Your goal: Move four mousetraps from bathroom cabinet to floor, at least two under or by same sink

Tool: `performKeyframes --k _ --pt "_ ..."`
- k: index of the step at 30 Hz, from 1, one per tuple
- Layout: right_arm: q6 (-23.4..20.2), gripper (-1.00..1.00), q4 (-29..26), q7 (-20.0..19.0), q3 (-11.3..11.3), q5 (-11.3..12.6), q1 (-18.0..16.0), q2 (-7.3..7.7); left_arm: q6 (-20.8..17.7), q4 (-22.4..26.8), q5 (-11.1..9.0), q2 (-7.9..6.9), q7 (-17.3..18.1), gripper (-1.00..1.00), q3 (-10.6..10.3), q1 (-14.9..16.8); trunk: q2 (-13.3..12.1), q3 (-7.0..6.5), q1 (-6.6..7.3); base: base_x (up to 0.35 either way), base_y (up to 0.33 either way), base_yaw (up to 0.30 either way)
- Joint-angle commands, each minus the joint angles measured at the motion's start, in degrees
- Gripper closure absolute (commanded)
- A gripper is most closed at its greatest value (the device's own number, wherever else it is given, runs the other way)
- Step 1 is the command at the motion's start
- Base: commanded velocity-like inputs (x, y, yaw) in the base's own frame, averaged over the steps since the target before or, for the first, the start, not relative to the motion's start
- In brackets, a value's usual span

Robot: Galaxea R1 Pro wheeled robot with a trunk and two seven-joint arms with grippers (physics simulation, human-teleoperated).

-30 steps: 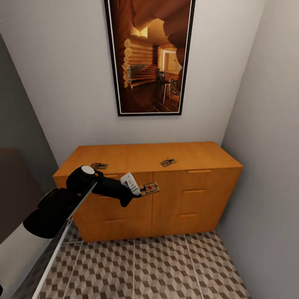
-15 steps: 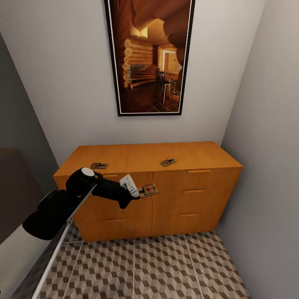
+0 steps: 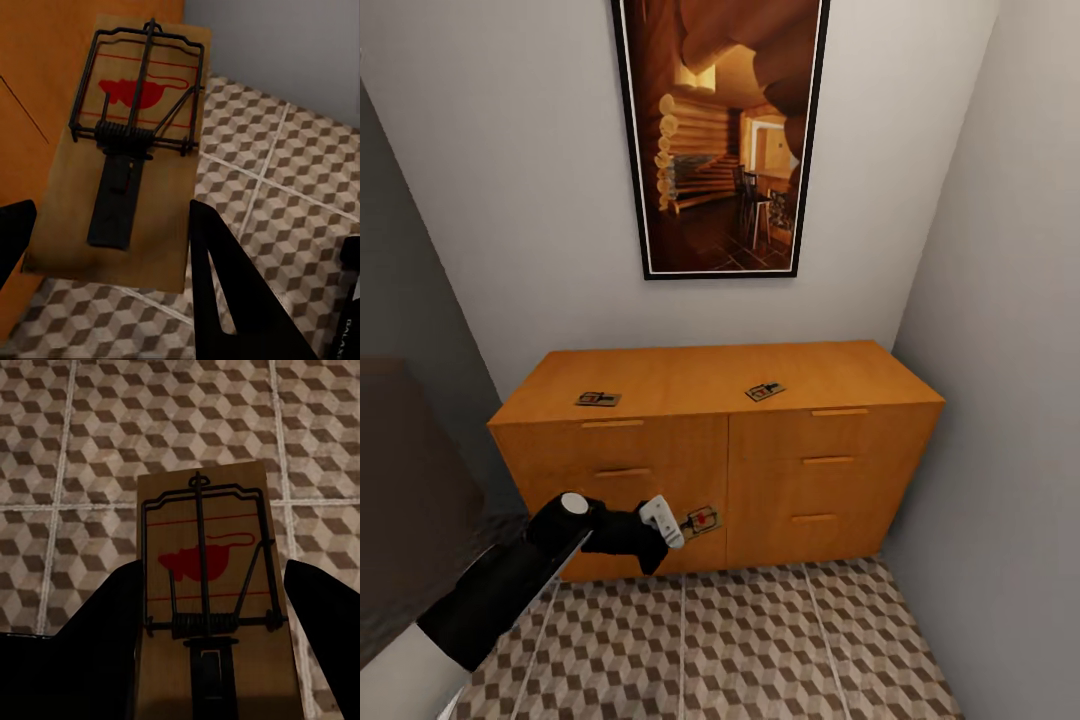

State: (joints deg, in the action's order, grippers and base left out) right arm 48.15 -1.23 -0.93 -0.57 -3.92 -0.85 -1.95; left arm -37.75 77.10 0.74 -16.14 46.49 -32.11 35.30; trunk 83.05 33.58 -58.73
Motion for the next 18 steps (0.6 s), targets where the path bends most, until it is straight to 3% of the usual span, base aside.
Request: performKeyframes --k 1,4,9,14,18 --pt "0.2 1.0 0.0 0.0 0.0 -0.1 0.0 0.02 2.1 -1.8 0.2 -0.03 -0.5 1.0 -0.1 -0.8 0.0 0.05 0.0 0.0 0.0 0.0" --pt "0.2 1.0 -0.1 0.2 0.1 -0.1 0.0 0.08 9.9 -8.5 0.0 0.01 -2.5 1.0 -0.1 -2.8 0.0 0.05 0.0 0.0 0.0 0.0" --pt "0.3 1.0 -0.3 0.3 0.2 0.0 0.0 0.2 20.4 -19.5 -0.4 0.25 -8.7 1.0 -0.1 -5.3 0.0 0.05 0.0 0.0 0.0 0.0" --pt "0.5 1.0 -1.0 0.3 0.3 0.0 0.0 0.47 30.1 -30.5 -0.9 1.24 -12.7 1.0 0.0 -7.1 0.0 0.05 0.0 0.0 0.0 0.0" --pt "0.6 1.0 -2.2 0.3 0.3 0.0 0.0 0.52 33.8 -38.9 -4.5 1.55 -14.9 1.0 0.0 -8.5 0.0 0.05 0.0 0.0 0.0 0.0"
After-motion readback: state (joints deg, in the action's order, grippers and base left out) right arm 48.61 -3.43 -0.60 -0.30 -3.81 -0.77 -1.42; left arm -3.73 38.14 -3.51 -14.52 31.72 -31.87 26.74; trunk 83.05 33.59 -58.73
